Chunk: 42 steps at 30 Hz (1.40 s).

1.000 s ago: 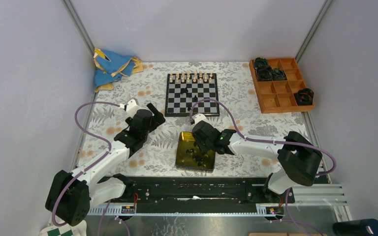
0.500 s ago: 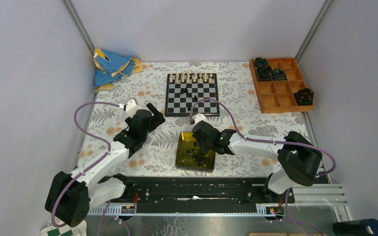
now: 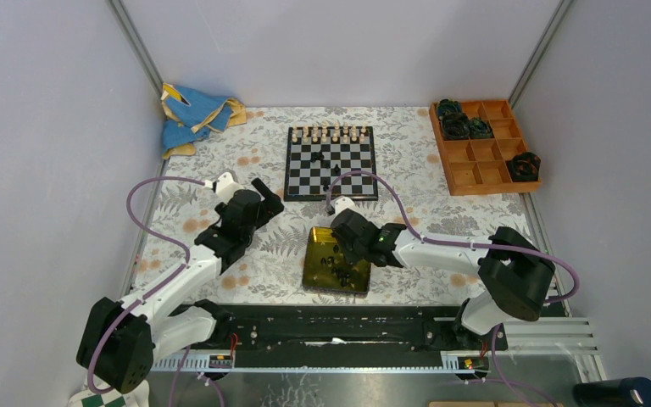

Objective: Set up the chess pieces on the board
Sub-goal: Pick up the chess piece from the storage box.

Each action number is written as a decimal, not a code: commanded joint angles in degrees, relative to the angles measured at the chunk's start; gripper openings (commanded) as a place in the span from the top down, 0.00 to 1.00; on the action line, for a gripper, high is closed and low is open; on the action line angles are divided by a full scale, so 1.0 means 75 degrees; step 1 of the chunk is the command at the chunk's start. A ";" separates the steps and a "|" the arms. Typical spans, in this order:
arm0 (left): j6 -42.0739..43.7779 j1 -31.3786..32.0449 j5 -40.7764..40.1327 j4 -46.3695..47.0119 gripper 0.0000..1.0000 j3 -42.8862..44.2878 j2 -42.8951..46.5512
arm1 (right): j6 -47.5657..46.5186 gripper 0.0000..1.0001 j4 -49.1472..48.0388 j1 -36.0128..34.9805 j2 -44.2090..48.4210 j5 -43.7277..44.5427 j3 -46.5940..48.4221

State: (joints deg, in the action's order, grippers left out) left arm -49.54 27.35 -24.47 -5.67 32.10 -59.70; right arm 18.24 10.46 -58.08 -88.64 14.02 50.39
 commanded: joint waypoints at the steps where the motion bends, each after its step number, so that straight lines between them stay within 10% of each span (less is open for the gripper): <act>1: -0.0063 0.0048 -0.0130 0.0253 0.01 -0.0072 0.0139 | -0.0041 1.00 0.0156 -0.0115 0.0255 0.0107 0.0226; 42: -0.0051 0.0050 -0.0135 0.0232 0.01 -0.0055 0.0266 | -0.0535 1.00 0.0712 -0.0236 0.0028 0.0688 0.1770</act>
State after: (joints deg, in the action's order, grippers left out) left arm -49.56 27.35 -24.49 -5.67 32.08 -58.89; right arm 15.84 15.05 -59.24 -87.44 16.56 59.24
